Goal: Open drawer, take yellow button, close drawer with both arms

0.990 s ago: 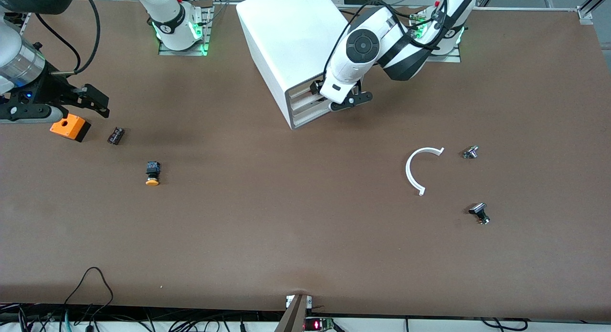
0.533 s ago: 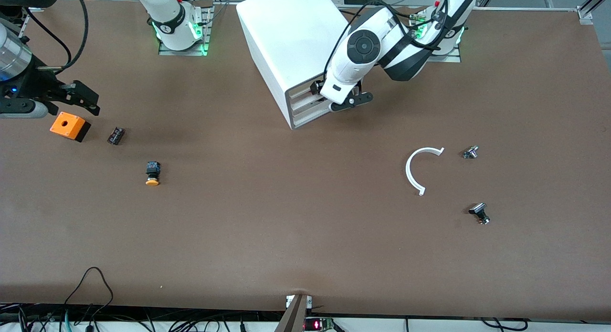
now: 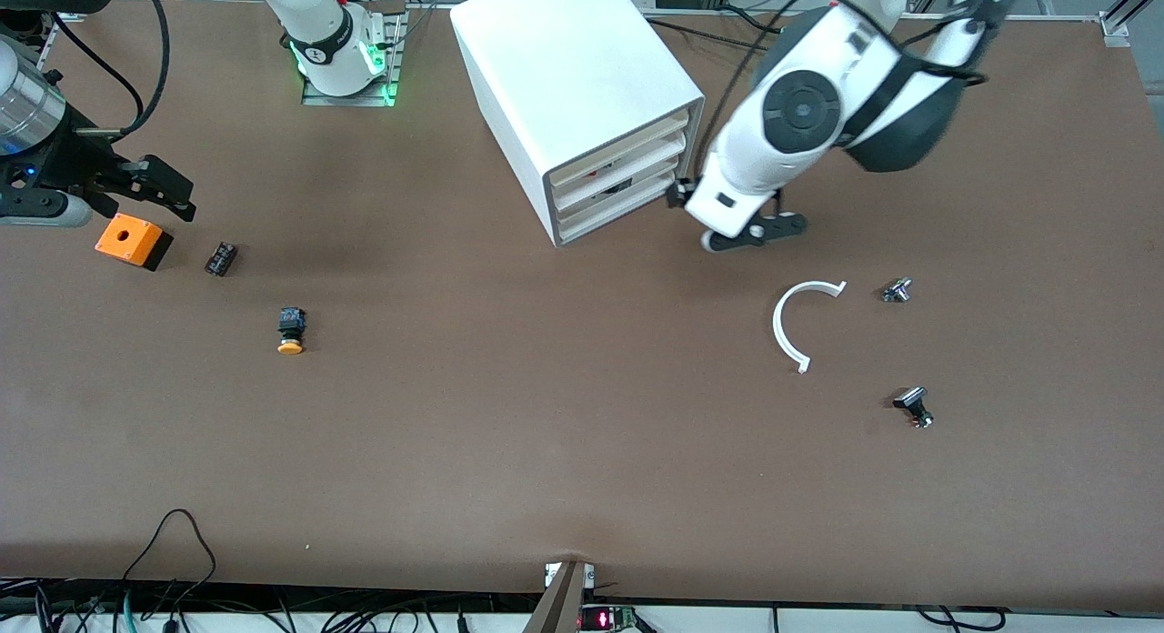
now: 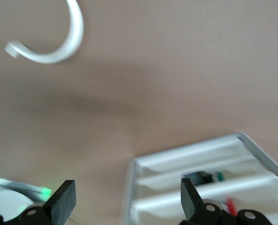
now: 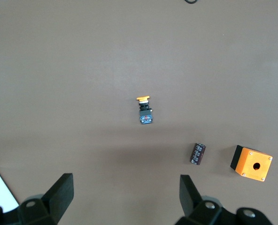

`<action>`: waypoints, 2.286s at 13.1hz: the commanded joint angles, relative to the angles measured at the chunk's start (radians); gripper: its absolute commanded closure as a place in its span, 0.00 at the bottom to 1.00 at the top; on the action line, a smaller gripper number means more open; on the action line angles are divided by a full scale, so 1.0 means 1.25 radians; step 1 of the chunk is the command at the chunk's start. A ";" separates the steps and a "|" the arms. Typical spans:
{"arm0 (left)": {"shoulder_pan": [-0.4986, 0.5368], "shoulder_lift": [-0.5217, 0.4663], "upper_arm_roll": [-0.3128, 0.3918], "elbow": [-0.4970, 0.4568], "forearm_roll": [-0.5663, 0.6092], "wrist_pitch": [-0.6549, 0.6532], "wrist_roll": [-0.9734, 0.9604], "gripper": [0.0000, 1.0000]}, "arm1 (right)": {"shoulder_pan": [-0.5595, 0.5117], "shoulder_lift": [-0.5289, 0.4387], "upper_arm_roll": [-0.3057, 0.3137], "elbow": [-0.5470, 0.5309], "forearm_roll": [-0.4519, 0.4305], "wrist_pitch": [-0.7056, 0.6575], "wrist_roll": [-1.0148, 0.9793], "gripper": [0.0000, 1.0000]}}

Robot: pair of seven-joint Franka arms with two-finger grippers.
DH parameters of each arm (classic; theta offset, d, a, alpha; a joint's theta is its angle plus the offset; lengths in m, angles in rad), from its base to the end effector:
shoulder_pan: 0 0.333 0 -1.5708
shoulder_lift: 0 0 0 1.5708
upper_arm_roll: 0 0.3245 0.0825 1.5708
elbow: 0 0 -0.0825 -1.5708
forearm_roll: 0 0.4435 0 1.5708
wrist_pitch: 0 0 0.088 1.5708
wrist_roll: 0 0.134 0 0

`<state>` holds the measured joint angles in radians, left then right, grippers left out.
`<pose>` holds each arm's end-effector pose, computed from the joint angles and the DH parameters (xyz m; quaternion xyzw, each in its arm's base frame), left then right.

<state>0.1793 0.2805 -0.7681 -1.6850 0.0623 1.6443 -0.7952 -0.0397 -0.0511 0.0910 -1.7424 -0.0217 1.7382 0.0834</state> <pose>0.5582 -0.3273 0.4192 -0.9860 -0.0941 0.1352 0.0255 0.6095 0.0297 0.5601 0.9995 -0.0145 0.0242 0.0115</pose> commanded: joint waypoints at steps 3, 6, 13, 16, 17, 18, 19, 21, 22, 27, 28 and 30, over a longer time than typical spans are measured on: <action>0.077 -0.002 -0.006 0.130 0.140 -0.162 0.266 0.01 | -0.017 -0.016 0.016 0.003 0.005 -0.027 0.001 0.00; 0.116 0.000 -0.008 0.256 0.139 -0.231 0.393 0.01 | -0.019 -0.013 0.014 0.019 0.005 -0.030 -0.003 0.00; -0.013 -0.108 0.331 0.210 0.044 -0.205 0.685 0.01 | -0.017 -0.012 0.014 0.029 0.005 -0.031 -0.012 0.00; -0.076 -0.197 0.493 0.049 -0.027 -0.051 0.796 0.01 | -0.017 -0.012 0.014 0.029 0.004 -0.028 -0.009 0.00; -0.111 -0.222 0.542 0.003 -0.027 0.000 0.830 0.01 | -0.017 -0.012 0.014 0.031 0.004 -0.028 -0.010 0.00; -0.142 -0.243 0.578 -0.025 -0.027 0.031 0.826 0.01 | -0.017 -0.012 0.014 0.031 0.004 -0.027 -0.010 0.00; -0.154 -0.255 0.592 -0.047 -0.025 0.065 0.818 0.01 | -0.017 -0.012 0.014 0.031 0.003 -0.027 -0.010 0.00; -0.157 -0.265 0.609 -0.082 -0.020 0.150 0.831 0.01 | -0.019 -0.008 0.013 0.039 0.004 -0.028 -0.014 0.00; -0.161 -0.270 0.611 -0.082 -0.023 0.149 0.826 0.01 | -0.017 -0.007 0.013 0.043 0.004 -0.028 -0.013 0.00; -0.158 -0.221 0.602 0.027 -0.044 -0.017 0.742 0.01 | -0.017 -0.002 0.013 0.058 0.004 -0.028 -0.014 0.00; -0.158 -0.219 0.602 0.031 -0.044 -0.021 0.723 0.01 | -0.017 -0.002 0.014 0.058 0.003 -0.028 -0.014 0.00; -0.158 -0.219 0.602 0.031 -0.044 -0.022 0.721 0.01 | -0.017 -0.002 0.014 0.058 0.004 -0.030 -0.014 0.00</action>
<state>-0.0103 -0.0209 -0.0250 -1.6886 0.0302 1.6444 0.1246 -0.0429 -0.0568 0.0926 -1.6899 -0.0219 1.7221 0.0786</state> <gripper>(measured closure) 0.004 0.000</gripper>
